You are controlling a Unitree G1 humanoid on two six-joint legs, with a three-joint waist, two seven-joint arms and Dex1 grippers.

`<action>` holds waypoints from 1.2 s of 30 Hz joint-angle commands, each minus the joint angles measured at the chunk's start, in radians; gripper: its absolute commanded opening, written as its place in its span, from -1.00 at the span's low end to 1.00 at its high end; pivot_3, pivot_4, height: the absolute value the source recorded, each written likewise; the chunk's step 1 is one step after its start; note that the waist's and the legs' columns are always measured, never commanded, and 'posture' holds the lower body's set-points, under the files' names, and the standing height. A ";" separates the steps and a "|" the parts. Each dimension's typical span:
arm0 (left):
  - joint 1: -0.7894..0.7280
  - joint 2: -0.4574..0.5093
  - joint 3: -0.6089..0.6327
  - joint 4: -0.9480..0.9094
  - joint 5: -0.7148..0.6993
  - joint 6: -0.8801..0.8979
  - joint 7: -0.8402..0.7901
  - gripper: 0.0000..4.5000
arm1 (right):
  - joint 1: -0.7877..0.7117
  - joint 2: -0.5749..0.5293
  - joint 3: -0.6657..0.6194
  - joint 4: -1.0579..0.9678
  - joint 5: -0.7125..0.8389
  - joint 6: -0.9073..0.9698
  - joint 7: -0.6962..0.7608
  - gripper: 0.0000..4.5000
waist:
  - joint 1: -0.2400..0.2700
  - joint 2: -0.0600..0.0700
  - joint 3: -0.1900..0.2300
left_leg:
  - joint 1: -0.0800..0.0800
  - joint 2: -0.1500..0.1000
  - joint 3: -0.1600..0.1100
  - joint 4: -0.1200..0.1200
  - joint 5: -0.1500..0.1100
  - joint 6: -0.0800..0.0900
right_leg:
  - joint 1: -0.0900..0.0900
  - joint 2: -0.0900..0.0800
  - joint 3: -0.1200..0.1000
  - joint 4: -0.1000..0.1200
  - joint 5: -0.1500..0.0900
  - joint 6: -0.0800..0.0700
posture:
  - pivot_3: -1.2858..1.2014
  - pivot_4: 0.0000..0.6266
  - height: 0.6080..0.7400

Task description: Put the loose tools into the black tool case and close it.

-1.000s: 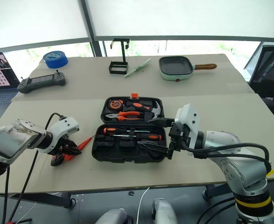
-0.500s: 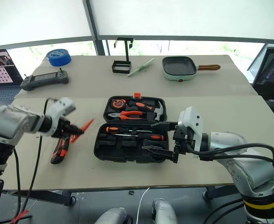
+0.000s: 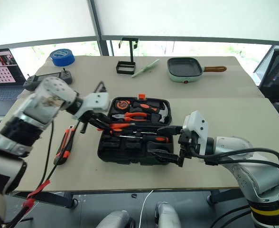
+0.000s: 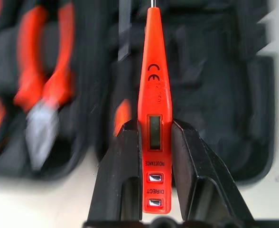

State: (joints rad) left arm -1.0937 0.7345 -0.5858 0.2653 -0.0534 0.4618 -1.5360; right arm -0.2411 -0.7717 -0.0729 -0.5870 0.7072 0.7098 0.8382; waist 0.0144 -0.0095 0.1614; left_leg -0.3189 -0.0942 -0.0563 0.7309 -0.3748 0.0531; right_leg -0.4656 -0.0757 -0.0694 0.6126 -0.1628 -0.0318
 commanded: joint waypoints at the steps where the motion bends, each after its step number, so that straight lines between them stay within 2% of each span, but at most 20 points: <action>1: -0.024 -0.013 -0.033 0.004 0.059 0.017 -0.046 -0.81 | 0.023 0.003 -0.043 -0.056 0.006 -0.019 -0.031 1.00 | -0.003 0.000 0.000 | 0.000 0.000 0.000 0.000 0.000 0.000 | 0.000 0.000 0.000 0.000 0.000 0.000 | 0.03 -0.52 1.00; 8: 0.001 -0.015 -0.090 -0.026 0.142 0.071 -0.076 -0.81 | 0.065 0.005 -0.066 -0.087 0.012 -0.020 -0.076 1.00 | -0.002 0.000 0.000 | -0.003 0.000 0.001 0.000 0.000 0.001 | -0.005 0.000 0.001 0.002 0.001 -0.001 | 0.03 -0.52 1.00; 12: 0.006 -0.072 -0.076 0.003 0.167 0.096 -0.015 -0.81 | 0.076 0.007 -0.067 -0.103 0.016 -0.019 -0.096 1.00 | 0.004 0.000 0.000 | -0.003 0.000 0.001 0.000 0.000 0.003 | -0.004 0.000 0.001 0.002 0.001 -0.001 | 0.03 -0.52 1.00; 22: 0.025 -0.101 -0.080 0.057 0.216 0.036 0.031 -0.81 | 0.090 0.011 -0.067 -0.126 0.028 -0.015 -0.131 1.00 | 0.004 0.000 0.000 | -0.003 0.000 0.001 0.001 0.000 0.004 | -0.004 0.000 0.001 0.002 0.001 -0.001 | 0.03 -0.52 1.00; 24: 0.023 -0.098 -0.076 0.038 0.201 0.066 0.001 -0.37 | 0.093 0.012 -0.066 -0.129 0.032 -0.015 -0.136 1.00 | 0.006 0.000 0.000 | -0.003 0.000 0.001 0.001 0.000 0.004 | -0.004 0.000 0.001 0.003 0.001 -0.001 | 0.03 -0.52 1.00; 28: 0.019 -0.093 -0.040 -0.026 0.154 0.154 -0.039 0.18 | 0.098 0.015 -0.060 -0.131 0.031 -0.019 -0.140 1.00 | 0.001 0.000 0.000 | -0.003 0.000 0.001 0.001 0.000 0.004 | -0.004 0.000 0.001 0.003 0.001 -0.001 | 0.03 -0.52 1.00; 29: 0.013 -0.093 -0.020 -0.041 0.136 0.183 -0.044 0.39 | 0.098 0.015 -0.057 -0.131 0.030 -0.020 -0.140 1.00 | 0.001 0.000 0.000 | -0.003 0.000 0.001 0.001 0.000 0.004 | -0.004 0.000 0.001 0.003 0.001 -0.001 | 0.03 -0.52 1.00; 32: 0.002 -0.060 0.033 -0.103 0.048 0.256 -0.066 0.84 | 0.100 0.018 -0.053 -0.130 0.029 -0.022 -0.140 1.00 | 0.002 0.000 0.000 | -0.004 0.000 0.001 0.001 0.000 0.004 | -0.005 0.000 0.001 0.003 0.001 -0.001 | 0.03 -0.52 1.00; 35: 0.006 0.003 0.121 -0.166 -0.096 0.334 -0.078 0.84 | 0.102 0.019 -0.049 -0.123 0.024 -0.025 -0.136 1.00 | -0.002 0.000 0.000 | -0.004 0.000 0.001 0.001 0.000 0.004 | -0.006 0.000 0.001 0.003 0.001 -0.001 | 0.03 -0.52 1.00; 36: 0.019 0.008 0.161 -0.165 -0.109 0.338 -0.075 0.75 | 0.104 0.019 -0.049 -0.120 0.022 -0.027 -0.134 1.00 | -0.004 0.000 0.000 | -0.004 0.000 0.001 0.001 0.000 0.004 | -0.006 0.000 0.001 0.003 0.001 -0.001 | 0.03 -0.52 1.00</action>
State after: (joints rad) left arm -1.0658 0.7247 -0.5159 0.1342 -0.1020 0.7714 -1.6053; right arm -0.1373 -0.7571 -0.1046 -0.6870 0.7281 0.7096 0.7037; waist 0.0100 -0.0099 0.1614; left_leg -0.3228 -0.0941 -0.0555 0.7317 -0.3748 0.0571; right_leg -0.4719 -0.0753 -0.0682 0.6162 -0.1622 -0.0327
